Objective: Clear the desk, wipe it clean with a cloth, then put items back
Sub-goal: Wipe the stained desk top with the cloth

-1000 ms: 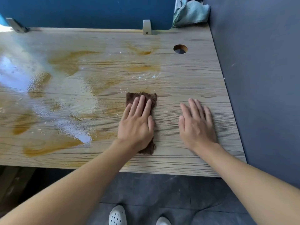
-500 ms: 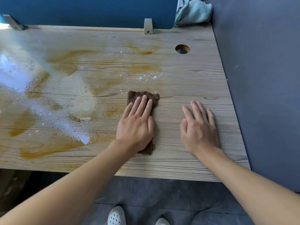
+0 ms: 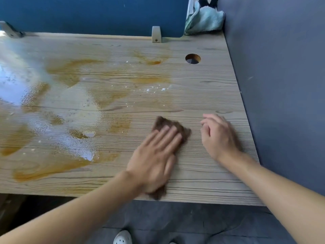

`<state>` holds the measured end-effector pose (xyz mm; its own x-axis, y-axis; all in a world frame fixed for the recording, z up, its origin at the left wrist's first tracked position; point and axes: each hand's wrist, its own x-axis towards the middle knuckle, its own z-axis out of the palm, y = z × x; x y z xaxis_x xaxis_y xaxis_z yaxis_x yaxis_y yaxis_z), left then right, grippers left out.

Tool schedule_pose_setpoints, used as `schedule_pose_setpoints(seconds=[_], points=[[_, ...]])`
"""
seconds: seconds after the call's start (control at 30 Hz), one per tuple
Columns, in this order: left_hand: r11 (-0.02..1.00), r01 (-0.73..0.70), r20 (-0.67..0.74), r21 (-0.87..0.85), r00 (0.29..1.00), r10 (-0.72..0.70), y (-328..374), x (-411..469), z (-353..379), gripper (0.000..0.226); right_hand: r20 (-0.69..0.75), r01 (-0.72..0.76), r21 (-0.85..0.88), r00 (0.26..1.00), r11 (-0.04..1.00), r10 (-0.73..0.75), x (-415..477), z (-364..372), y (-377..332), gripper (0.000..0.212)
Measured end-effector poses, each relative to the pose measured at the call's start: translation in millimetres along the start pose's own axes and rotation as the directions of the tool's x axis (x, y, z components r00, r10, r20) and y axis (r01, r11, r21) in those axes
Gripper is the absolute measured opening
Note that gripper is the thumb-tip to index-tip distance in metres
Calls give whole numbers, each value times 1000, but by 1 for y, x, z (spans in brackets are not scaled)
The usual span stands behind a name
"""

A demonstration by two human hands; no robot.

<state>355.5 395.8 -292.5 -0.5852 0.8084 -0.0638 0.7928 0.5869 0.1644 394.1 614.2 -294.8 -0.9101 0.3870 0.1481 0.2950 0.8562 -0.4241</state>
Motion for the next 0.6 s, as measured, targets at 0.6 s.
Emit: schedule_pose_setpoints(seconds=[0.6], points=[[992, -124, 41, -11, 991, 124, -38, 45, -9, 60, 65, 28, -286, 998, 958, -10, 19, 16, 14, 62]])
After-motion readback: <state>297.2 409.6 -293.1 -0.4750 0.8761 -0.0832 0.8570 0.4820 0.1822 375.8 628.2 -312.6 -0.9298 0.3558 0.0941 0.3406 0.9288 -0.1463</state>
